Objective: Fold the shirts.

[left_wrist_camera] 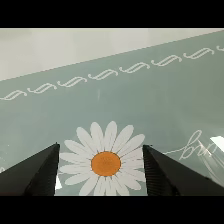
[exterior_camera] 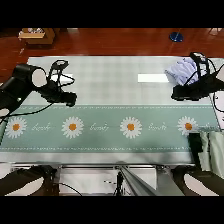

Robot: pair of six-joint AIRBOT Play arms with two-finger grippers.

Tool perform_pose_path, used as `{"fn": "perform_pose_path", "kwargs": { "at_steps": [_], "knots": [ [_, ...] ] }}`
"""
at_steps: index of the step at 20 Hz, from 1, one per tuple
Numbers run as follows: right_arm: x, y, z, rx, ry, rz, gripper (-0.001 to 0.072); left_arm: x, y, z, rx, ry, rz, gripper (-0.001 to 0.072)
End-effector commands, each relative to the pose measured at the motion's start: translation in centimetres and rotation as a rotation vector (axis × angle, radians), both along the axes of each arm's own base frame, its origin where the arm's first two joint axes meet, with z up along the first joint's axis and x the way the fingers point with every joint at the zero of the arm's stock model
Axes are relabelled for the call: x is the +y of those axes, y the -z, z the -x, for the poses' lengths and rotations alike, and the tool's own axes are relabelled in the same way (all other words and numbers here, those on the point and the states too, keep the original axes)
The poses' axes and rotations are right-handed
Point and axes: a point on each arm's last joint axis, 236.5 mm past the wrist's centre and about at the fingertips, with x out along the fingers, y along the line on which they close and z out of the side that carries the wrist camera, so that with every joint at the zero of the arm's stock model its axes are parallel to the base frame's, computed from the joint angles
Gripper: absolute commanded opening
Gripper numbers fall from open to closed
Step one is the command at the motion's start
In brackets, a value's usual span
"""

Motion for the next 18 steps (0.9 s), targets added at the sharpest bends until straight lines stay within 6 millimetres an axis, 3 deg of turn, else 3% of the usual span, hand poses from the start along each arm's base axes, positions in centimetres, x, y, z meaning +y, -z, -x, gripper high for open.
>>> {"fn": "perform_pose_path", "kwargs": {
  "at_steps": [1, 18],
  "knots": [
    [0.01, 0.03, 0.00, 0.001, 0.000, 0.000, 0.0449, 0.04, 0.04, 0.00, 0.001, -0.001, -0.001, 0.0626],
    [0.03, -0.08, -0.34, -0.014, 0.002, -0.001, 0.0449, 0.02, 0.14, -0.03, 0.003, -0.001, -0.001, 0.0626]
  ]
}}
